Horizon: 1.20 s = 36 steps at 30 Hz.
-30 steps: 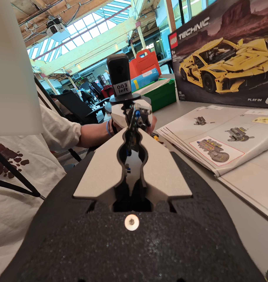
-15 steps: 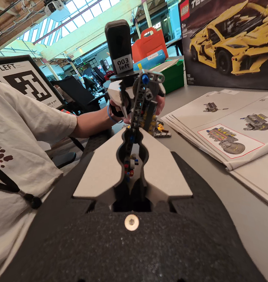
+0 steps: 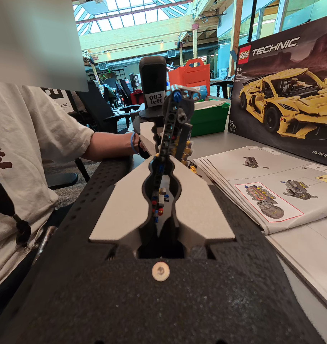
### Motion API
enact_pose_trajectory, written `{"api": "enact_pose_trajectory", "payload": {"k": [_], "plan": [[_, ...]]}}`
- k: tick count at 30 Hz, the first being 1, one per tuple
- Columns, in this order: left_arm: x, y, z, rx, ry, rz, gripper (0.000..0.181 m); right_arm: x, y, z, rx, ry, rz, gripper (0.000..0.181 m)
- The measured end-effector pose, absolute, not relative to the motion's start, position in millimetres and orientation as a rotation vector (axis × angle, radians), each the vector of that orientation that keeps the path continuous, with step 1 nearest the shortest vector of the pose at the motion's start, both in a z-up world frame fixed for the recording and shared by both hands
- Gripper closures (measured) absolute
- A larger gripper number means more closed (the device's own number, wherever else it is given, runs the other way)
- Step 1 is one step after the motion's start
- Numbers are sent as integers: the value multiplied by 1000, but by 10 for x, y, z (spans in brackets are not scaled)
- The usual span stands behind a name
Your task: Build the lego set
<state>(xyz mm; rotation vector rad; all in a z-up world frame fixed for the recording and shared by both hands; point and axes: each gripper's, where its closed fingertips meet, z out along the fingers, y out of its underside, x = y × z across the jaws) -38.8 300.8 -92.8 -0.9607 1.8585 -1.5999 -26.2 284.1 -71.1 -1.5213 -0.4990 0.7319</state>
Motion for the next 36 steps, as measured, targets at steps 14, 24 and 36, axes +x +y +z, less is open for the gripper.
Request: {"api": "enact_pose_trajectory", "payload": {"k": [14,24,36], "plan": [[-463,2992,-870,-880,1865,-1613,176,-288,2838,-723,-1538,-489,768,172],[-466,3036,-894,-853,1853,-1624,177,-300,2908,-925,-1646,-445,777,163],[-509,3035,-967,-860,1923,-1544,168,-401,2835,-1032,-1601,-682,539,174]]}}
